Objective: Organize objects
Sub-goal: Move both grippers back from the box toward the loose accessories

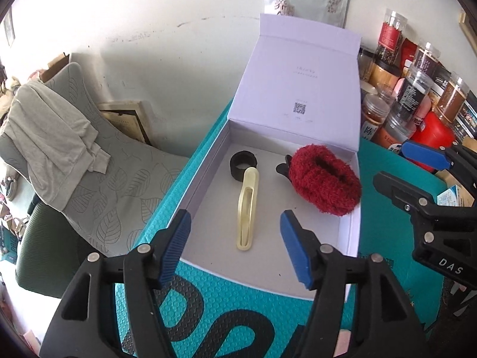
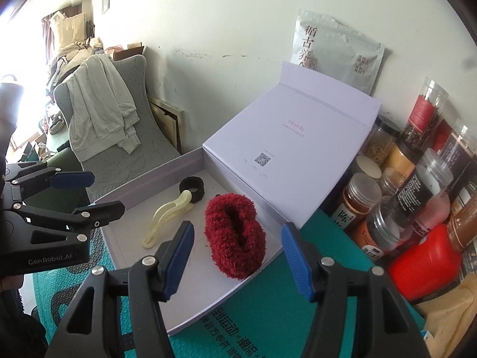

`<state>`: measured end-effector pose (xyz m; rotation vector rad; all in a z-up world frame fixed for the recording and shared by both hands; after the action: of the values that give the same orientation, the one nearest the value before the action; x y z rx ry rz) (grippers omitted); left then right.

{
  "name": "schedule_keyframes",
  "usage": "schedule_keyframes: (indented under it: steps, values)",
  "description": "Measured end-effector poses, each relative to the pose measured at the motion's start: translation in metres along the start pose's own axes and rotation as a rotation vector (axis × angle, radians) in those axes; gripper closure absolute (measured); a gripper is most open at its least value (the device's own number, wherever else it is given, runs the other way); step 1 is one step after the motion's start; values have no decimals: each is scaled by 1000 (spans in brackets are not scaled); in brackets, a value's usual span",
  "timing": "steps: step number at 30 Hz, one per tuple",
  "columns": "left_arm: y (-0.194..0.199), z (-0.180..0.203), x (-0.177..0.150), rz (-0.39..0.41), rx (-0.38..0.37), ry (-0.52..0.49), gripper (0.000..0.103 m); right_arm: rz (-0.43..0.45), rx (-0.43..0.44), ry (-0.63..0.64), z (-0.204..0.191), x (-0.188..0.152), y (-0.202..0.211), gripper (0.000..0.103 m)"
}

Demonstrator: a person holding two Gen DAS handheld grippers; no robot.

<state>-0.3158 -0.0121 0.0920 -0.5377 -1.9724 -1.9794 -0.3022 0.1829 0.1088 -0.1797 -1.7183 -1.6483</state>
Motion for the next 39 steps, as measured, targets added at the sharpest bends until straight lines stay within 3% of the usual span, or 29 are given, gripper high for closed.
schedule_keyframes:
  steps: [20,25,39]
  values:
    - [99,27,-56,100,5,-36,29,95,-54,-7,-13,-45,94,33]
    - [117,40,-75,122,38,-60,25,95,-55,-17,-15,-61,107,33]
    - [127,71,-129,101,-16,-90,21,59,-13,-72,-12,-126,121,30]
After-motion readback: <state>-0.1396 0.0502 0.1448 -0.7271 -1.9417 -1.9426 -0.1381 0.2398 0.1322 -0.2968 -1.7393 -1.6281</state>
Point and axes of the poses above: each gripper's, at about its wrist camera, not at the fingertips, and y roughly against the way its jaws point, z to its right, x to its top, the point moved 2 cm from there along -y, roughly the way its jaws point, and after that the axes turned 9 degrees about -z, right-handed, at the moved point
